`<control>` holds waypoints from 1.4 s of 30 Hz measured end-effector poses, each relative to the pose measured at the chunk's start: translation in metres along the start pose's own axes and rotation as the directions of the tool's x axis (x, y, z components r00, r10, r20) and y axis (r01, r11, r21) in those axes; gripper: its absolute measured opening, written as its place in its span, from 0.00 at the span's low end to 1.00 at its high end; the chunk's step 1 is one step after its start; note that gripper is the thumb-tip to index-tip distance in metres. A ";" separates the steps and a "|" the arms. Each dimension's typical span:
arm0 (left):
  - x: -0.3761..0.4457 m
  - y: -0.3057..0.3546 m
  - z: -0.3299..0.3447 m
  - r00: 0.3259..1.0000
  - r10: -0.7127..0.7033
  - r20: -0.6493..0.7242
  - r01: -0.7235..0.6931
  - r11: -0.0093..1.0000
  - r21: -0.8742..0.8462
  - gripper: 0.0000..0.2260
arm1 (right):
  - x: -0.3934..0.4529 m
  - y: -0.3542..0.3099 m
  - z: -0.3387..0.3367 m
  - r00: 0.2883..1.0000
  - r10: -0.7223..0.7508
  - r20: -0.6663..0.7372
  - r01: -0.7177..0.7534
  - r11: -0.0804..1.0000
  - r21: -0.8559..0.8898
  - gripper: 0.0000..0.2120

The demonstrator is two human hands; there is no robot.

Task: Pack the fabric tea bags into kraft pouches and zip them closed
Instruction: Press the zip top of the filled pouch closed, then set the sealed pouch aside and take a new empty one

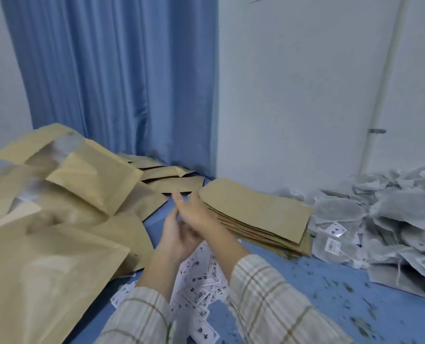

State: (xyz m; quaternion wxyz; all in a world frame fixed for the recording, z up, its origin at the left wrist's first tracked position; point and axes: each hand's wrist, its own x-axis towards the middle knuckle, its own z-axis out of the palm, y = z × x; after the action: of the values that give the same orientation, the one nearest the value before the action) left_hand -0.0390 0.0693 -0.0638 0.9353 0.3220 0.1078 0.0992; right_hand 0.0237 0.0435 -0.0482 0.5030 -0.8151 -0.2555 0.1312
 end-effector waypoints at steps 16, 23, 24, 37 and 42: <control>0.036 -0.075 0.004 0.938 -0.247 -0.244 0.279 0.954 0.106 0.32 | -0.063 0.164 -0.142 0.807 -0.563 -0.176 0.050 0.361 -0.931 0.17; 0.016 -0.096 0.030 0.985 -0.168 -0.044 0.173 0.973 0.150 0.21 | -0.116 0.180 -0.136 0.363 -0.927 -0.098 0.298 0.215 -0.930 0.12; 0.012 -0.096 0.036 0.992 -0.122 -0.035 0.125 0.980 0.155 0.19 | -0.123 0.182 -0.136 0.348 -0.934 -0.077 0.307 0.191 -0.932 0.15; -0.072 -0.095 0.083 0.607 0.497 0.620 -0.634 -0.168 0.755 0.40 | -0.201 0.078 -0.161 0.912 -0.010 -0.409 0.295 0.708 0.641 0.15; -0.084 -0.113 0.051 0.667 0.198 0.718 -0.405 -0.712 0.573 0.41 | -0.230 0.092 -0.179 0.900 0.203 -0.386 0.193 0.607 0.771 0.13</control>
State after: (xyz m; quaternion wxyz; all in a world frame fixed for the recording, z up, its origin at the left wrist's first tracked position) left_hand -0.0925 -0.0690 -0.0841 0.0487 0.9490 -0.0650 0.3046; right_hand -0.0583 -0.2507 -0.0575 0.8547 -0.5148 -0.0487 0.0463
